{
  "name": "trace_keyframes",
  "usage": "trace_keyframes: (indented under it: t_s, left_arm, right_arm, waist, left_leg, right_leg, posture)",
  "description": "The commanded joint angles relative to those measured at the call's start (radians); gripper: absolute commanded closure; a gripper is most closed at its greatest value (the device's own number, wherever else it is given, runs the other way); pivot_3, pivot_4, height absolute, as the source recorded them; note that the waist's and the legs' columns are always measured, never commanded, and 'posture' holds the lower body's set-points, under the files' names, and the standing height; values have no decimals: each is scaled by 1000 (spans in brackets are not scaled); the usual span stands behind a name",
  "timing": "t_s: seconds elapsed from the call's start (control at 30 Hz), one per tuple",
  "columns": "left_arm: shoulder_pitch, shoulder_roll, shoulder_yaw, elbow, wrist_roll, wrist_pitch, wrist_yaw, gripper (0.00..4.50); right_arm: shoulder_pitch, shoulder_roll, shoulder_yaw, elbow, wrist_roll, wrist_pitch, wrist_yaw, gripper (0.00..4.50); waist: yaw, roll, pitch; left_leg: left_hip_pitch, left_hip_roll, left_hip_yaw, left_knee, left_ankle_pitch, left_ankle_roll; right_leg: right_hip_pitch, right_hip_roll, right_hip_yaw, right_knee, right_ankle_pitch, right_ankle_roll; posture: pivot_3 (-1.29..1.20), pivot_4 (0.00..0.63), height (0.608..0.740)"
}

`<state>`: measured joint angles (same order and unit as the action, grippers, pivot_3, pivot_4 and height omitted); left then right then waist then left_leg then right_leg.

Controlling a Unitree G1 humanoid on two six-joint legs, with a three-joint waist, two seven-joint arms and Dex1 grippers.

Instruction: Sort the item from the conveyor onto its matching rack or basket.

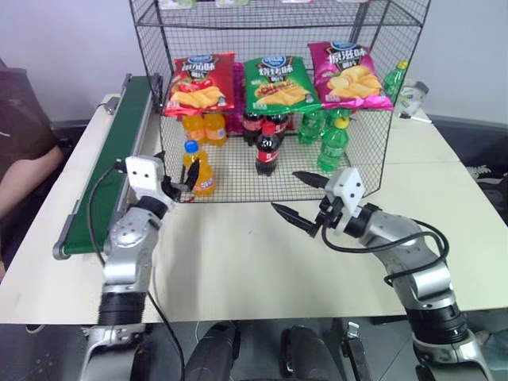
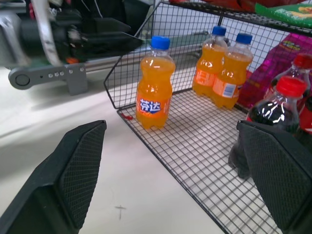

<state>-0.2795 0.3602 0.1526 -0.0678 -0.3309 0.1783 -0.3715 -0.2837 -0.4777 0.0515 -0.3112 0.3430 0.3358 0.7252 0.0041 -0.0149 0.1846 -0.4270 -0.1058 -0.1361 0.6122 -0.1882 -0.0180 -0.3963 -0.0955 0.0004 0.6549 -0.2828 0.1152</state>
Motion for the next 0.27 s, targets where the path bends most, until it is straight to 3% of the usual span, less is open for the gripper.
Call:
trace_keyframes:
  t_s: [0.03,0.17,0.27]
  left_arm:
    - [63,112,71,-135,-94,126,-93,59]
    - [182,262,171,-215,-178,242,-192,59]
    - [225,283,213,-238,-213,269,-201,59]
  right_arm:
    - [-6,-25,-43,-24,18,-11,11,0]
    - [-7,-46,-60,-1,20,-23,31,0]
    - [-7,-48,-59,6,21,-29,37,0]
  waist:
    - [-3,0,0]
    - [-11,1,0]
    - [-10,1,0]
  left_leg:
    - [0,0,0,-1,0,0]
    - [0,1,0,-1,0,0]
    - [0,1,0,-2,0,0]
  right_leg:
    - [0,0,0,0,0,0]
    - [-1,-1,0,0,0,0]
    - [-1,-1,0,-1,-2,-3]
  posture:
    - [0,150,740]
    - [0,150,740]
    - [0,150,740]
